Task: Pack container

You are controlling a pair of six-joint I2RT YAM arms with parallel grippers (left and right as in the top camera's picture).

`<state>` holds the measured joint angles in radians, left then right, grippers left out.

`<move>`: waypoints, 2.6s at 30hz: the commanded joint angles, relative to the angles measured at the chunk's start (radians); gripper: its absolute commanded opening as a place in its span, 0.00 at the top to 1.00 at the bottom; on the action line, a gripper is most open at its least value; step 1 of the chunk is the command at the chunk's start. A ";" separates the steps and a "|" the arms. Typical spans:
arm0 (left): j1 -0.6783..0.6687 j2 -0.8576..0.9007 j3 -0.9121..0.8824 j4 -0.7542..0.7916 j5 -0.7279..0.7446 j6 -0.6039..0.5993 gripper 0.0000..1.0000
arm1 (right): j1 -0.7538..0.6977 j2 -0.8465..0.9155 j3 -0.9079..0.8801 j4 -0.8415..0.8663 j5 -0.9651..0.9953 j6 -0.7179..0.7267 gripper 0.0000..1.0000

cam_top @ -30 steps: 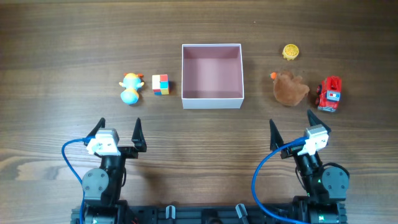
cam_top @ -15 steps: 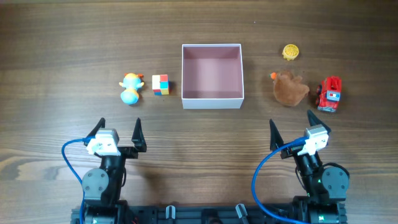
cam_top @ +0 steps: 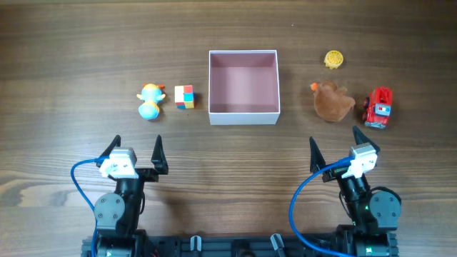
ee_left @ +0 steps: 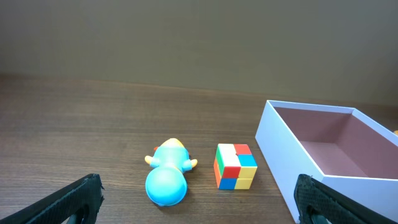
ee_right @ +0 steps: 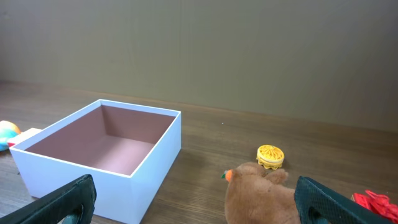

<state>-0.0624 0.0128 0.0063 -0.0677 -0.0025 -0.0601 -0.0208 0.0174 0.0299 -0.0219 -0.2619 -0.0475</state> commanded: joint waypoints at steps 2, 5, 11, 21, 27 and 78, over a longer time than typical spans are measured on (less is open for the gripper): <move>0.010 -0.010 -0.001 -0.008 0.020 0.019 0.00 | 0.001 -0.006 -0.005 0.002 -0.009 -0.005 0.00; 0.010 -0.010 -0.001 -0.008 0.020 0.019 0.00 | 0.001 -0.006 -0.005 0.002 -0.009 -0.005 0.00; 0.010 -0.010 -0.001 -0.008 0.020 0.019 0.00 | 0.001 -0.006 -0.005 0.002 -0.019 -0.001 0.00; 0.010 -0.010 -0.001 -0.008 0.020 0.019 0.00 | 0.001 -0.006 0.026 0.195 -0.424 0.030 0.00; 0.010 -0.010 -0.001 -0.008 0.020 0.019 0.00 | 0.000 0.072 0.189 0.085 -0.267 0.048 0.00; 0.010 -0.010 -0.001 -0.008 0.020 0.019 0.00 | 0.000 1.649 1.292 -0.748 0.239 -0.054 0.00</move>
<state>-0.0624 0.0120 0.0067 -0.0681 -0.0021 -0.0570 -0.0208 1.6234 1.2987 -0.7788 -0.0437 -0.0288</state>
